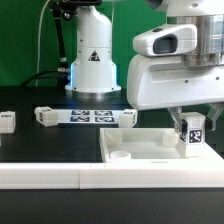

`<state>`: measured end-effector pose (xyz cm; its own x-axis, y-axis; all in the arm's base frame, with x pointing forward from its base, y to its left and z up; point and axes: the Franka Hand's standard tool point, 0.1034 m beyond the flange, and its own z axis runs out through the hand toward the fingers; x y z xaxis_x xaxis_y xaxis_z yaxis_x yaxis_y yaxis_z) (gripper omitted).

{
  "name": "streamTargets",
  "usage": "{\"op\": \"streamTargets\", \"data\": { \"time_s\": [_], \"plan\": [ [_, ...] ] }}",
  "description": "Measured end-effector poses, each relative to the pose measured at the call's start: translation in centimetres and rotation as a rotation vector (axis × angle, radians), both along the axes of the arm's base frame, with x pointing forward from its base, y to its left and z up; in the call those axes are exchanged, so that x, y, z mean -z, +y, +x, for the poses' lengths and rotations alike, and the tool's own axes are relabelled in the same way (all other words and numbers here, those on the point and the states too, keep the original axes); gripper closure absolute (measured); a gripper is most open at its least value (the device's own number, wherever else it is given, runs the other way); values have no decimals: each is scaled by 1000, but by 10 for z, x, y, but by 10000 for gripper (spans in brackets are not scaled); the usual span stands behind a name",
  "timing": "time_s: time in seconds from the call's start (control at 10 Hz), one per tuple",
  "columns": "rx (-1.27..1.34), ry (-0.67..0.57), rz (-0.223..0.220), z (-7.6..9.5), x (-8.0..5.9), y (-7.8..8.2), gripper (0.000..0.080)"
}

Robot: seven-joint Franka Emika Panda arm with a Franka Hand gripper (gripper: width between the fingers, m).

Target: Assemble one leg

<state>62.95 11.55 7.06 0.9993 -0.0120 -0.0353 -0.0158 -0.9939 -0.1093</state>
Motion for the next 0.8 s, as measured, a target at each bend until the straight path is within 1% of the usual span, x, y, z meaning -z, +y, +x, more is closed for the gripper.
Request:
{"op": "streamTargets", "data": {
  "time_s": [0.3, 0.8],
  "plan": [
    [318, 40, 31, 3, 1, -5, 509],
    [750, 89, 8, 2, 2, -7, 509]
  ]
}}
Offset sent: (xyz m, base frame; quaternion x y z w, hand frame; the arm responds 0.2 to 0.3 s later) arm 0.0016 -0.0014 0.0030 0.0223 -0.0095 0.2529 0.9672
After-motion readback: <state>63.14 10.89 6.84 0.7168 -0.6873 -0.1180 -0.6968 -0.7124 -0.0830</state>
